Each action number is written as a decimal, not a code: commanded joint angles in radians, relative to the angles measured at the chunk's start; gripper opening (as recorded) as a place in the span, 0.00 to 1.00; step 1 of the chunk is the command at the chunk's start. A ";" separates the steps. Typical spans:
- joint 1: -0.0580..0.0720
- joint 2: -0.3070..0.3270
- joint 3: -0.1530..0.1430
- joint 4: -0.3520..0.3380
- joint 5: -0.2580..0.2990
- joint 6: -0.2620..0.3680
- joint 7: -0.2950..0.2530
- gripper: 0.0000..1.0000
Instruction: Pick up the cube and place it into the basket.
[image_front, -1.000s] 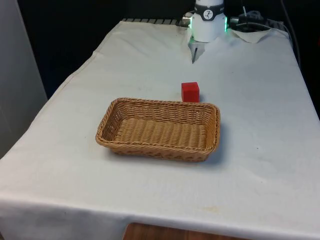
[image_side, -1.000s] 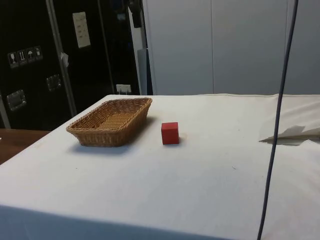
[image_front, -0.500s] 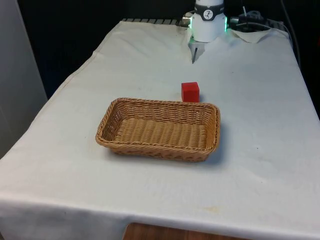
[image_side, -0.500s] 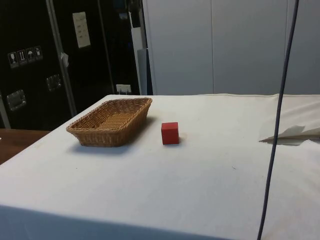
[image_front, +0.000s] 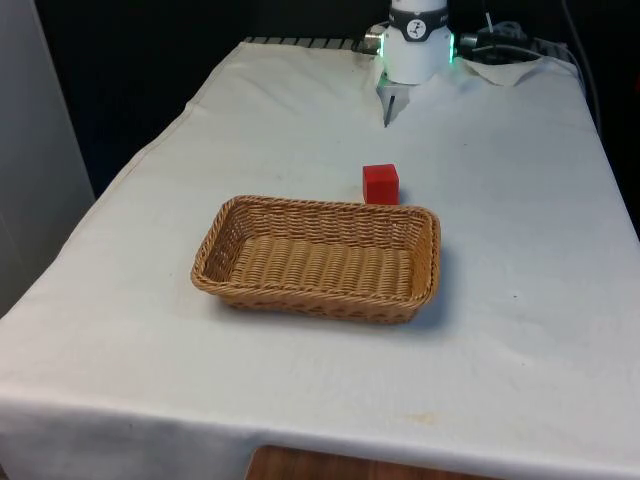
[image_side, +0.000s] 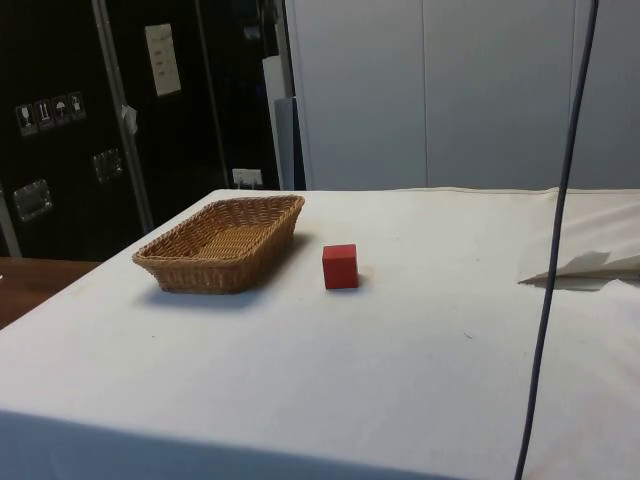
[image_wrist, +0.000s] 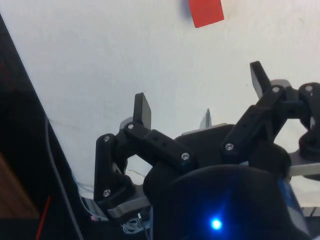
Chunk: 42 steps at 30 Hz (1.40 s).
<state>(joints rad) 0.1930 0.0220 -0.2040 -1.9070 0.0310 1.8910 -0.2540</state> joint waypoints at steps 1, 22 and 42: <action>0.002 -0.014 0.002 -0.015 -0.004 0.012 -0.007 1.00; -0.005 -0.091 -0.006 -0.134 -0.013 0.065 -0.065 1.00; -0.011 -0.120 -0.017 -0.228 -0.119 0.136 -0.074 1.00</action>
<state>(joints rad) 0.1830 -0.0890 -0.2220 -2.1200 -0.0670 2.0080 -0.3360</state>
